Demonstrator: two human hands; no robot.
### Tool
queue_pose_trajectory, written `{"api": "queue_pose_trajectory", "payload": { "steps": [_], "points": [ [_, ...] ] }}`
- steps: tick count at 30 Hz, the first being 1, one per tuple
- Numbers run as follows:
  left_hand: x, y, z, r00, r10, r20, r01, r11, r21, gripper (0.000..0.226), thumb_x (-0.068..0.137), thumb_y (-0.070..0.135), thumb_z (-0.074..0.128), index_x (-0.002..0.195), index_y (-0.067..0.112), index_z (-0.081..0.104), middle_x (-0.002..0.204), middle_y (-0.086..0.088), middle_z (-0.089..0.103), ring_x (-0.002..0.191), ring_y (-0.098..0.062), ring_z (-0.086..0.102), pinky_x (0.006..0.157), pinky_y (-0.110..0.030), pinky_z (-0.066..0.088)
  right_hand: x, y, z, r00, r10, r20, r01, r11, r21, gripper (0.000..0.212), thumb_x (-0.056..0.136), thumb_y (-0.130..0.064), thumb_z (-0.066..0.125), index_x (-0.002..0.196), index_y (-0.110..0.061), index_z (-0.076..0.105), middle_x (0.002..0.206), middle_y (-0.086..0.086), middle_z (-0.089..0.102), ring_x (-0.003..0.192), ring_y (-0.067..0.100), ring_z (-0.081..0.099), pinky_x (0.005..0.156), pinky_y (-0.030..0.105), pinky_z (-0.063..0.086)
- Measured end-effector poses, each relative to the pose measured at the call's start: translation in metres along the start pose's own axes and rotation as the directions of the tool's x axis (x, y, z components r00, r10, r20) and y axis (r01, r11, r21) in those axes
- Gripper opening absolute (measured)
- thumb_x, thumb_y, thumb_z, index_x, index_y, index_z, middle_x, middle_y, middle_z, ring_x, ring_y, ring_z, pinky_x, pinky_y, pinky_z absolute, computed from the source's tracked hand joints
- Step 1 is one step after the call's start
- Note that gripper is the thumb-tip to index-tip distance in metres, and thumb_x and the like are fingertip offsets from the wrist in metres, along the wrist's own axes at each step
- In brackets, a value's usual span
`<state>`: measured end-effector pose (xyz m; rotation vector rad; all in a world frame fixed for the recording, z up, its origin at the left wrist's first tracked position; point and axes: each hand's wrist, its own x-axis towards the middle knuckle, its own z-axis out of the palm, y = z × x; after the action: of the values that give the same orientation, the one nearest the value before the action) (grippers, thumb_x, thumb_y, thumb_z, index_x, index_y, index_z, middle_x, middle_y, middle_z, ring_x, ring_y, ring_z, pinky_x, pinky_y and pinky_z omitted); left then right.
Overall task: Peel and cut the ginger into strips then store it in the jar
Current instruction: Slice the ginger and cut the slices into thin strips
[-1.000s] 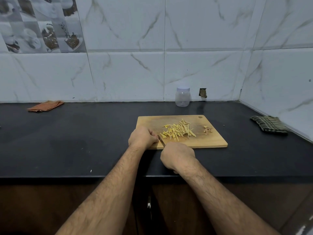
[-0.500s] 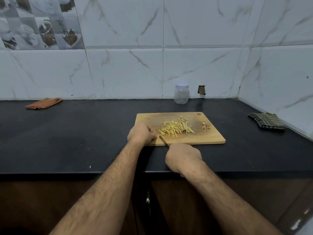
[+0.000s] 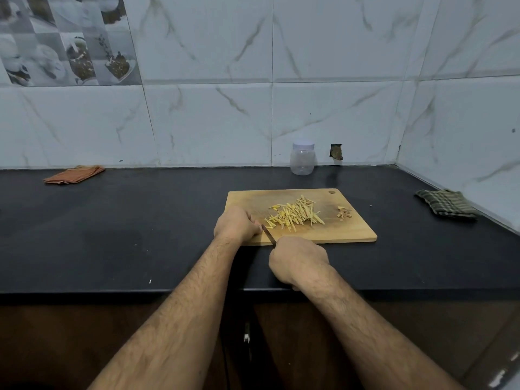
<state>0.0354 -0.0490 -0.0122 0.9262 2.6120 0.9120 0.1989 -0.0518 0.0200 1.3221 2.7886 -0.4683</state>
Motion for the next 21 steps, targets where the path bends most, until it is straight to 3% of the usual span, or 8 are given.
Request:
{"api": "queue_pose_trajectory", "payload": {
  "steps": [6,10,13,21],
  "points": [
    [-0.006,0.003,-0.001,1.000,-0.021,-0.023,0.021,1.000,0.010,0.018,0.086,0.035,0.073,0.076,0.023,0.065,0.092,0.005,0.067,0.093,-0.017,0.061,0.072,-0.029,0.043,0.004,-0.006,-0.004,0.999,0.013,0.044,-0.013,1.000,0.000,0.013,0.097,-0.020,0.048,0.087,-0.012,0.054,0.092,0.006,0.063,0.083,0.025,0.063,0.085,0.035,0.056],
    [-0.009,0.004,-0.001,0.999,-0.021,-0.040,0.021,1.000,-0.001,0.017,0.088,0.035,0.071,0.078,0.022,0.065,0.088,0.005,0.066,0.089,-0.017,0.060,0.068,-0.028,0.042,-0.002,0.000,0.000,0.998,0.031,0.049,-0.028,0.999,-0.045,0.017,0.097,-0.021,0.049,0.106,-0.013,0.062,0.102,0.007,0.064,0.083,0.025,0.060,0.080,0.035,0.054],
    [-0.012,0.002,0.001,0.998,-0.002,-0.058,0.000,1.000,-0.018,0.016,0.089,0.034,0.070,0.082,0.020,0.067,0.087,0.005,0.066,0.087,-0.016,0.061,0.066,-0.027,0.041,-0.006,0.008,0.002,0.998,0.055,0.023,-0.053,0.996,-0.066,0.022,0.096,-0.018,0.049,0.112,-0.013,0.064,0.107,0.006,0.064,0.091,0.025,0.061,0.074,0.035,0.048],
    [-0.021,-0.008,0.005,0.983,0.106,-0.147,-0.106,0.994,0.010,0.021,0.094,0.026,0.063,0.074,0.025,0.059,0.077,0.010,0.059,0.079,-0.013,0.053,0.064,-0.026,0.037,-0.002,0.009,0.003,0.999,0.018,-0.049,-0.021,0.999,-0.046,0.028,0.100,-0.025,0.044,0.119,-0.015,0.063,0.117,0.005,0.065,0.099,0.024,0.059,0.076,0.034,0.043]
  ]
}}
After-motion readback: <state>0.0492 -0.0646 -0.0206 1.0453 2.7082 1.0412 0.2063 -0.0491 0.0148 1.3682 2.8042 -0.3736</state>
